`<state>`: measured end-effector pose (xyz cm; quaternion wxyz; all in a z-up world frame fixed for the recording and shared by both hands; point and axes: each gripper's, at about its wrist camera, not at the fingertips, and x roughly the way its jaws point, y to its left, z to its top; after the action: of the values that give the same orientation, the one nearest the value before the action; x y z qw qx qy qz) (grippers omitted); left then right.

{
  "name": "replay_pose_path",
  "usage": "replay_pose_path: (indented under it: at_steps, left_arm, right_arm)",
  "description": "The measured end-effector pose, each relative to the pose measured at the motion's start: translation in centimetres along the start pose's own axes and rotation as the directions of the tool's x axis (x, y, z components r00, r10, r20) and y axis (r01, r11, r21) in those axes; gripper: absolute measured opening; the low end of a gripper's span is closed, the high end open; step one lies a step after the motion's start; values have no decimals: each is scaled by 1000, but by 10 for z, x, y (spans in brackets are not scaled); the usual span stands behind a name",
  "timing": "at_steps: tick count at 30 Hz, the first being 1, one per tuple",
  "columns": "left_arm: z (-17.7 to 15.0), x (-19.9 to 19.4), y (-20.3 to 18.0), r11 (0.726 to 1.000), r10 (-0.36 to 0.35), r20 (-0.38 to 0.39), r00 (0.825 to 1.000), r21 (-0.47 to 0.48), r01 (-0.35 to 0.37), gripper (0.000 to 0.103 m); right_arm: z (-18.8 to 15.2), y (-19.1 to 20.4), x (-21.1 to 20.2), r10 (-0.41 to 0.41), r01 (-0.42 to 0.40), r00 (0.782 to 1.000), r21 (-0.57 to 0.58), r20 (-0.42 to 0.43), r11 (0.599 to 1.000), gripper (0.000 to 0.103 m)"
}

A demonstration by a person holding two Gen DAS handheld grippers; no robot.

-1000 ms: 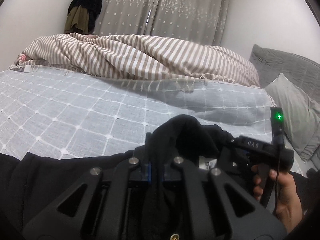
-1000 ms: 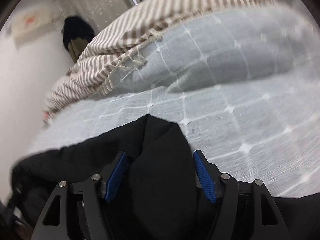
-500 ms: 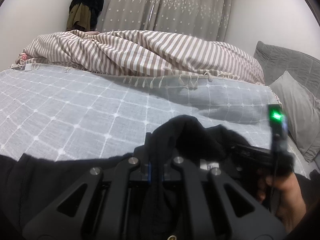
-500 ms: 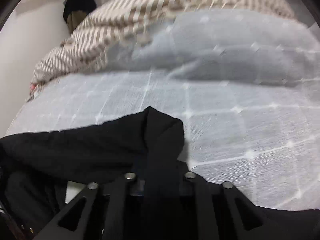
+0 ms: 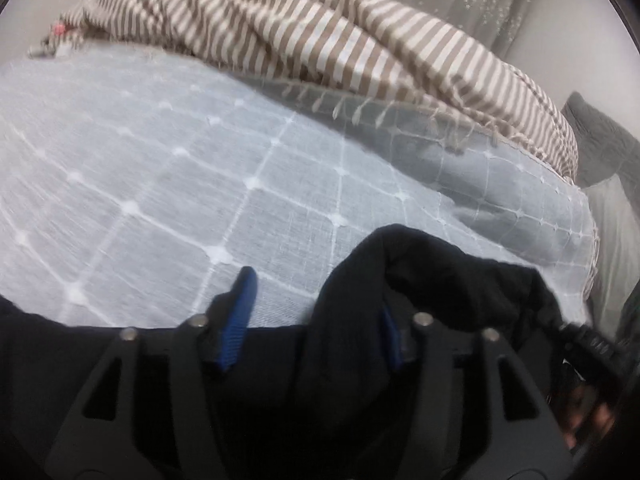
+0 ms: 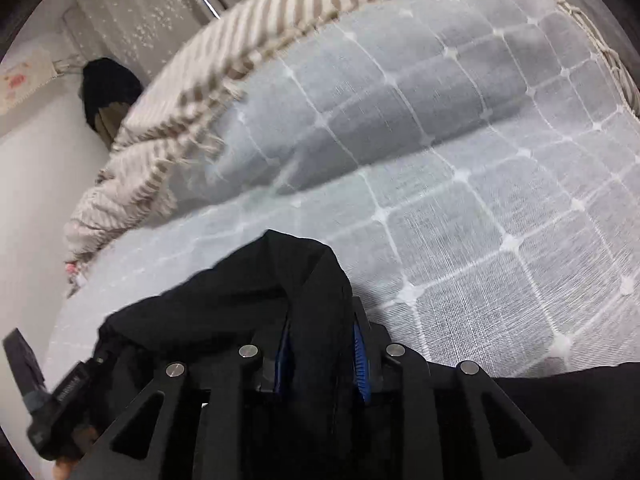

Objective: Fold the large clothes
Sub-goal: 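Release the collar with both grippers and lay the jacket flat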

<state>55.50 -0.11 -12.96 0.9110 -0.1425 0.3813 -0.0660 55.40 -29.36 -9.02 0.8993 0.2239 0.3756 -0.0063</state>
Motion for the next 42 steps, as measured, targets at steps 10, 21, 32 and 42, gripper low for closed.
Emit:
replay_pose_path:
  at_steps: [10, 21, 32, 42]
  left_arm:
    - [-9, -37, -29, 965, -42, -51, 998, 257, 54, 55]
    - [6, 32, 1, 988, 72, -131, 989, 146, -53, 41]
    - [-36, -104, 12, 986, 22, -136, 990, 164, 1, 92]
    - [-102, -237, 40, 986, 77, -266, 961, 160, -34, 99]
  right_arm:
    - [-19, 33, -46, -111, 106, 994, -192, -13, 976, 27]
    - [-31, 15, 14, -95, 82, 994, -193, -61, 978, 26]
    - [-72, 12, -128, -72, 65, 997, -146, -41, 987, 67]
    - [-150, 11, -265, -150, 143, 988, -181, -26, 973, 80]
